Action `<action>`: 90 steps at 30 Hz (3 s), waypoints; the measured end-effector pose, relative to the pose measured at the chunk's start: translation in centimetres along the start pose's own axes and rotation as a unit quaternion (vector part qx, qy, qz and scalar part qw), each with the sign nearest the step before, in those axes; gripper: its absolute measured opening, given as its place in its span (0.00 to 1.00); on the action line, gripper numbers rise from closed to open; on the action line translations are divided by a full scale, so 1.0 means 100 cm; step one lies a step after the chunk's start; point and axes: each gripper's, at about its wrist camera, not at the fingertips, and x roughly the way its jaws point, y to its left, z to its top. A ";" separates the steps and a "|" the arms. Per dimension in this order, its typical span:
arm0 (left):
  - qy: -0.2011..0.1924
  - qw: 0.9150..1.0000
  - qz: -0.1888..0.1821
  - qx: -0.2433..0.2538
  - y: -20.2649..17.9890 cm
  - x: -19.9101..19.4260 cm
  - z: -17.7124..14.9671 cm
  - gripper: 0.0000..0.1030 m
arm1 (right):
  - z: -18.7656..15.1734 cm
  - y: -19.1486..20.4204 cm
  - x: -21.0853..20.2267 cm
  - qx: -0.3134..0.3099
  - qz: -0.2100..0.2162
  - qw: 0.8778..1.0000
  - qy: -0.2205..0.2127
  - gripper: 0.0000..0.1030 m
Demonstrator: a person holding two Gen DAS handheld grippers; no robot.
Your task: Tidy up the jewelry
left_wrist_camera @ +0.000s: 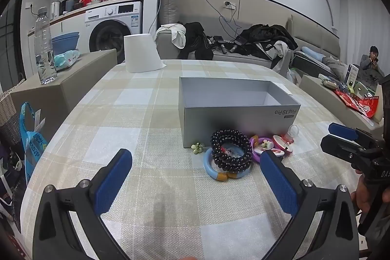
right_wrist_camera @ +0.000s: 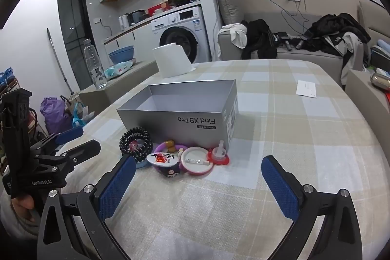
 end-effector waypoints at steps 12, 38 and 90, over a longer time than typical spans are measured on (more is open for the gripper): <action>0.000 1.000 0.001 0.001 0.000 0.000 0.000 0.99 | 0.000 0.000 0.000 0.000 0.000 1.000 0.001 1.00; 0.000 1.000 0.001 0.002 0.000 0.000 0.000 0.99 | 0.000 0.000 0.000 0.001 0.001 1.000 0.002 1.00; 0.058 0.998 -0.022 0.033 -0.010 0.019 0.012 0.96 | 0.011 -0.021 0.043 0.043 -0.020 0.991 0.123 0.57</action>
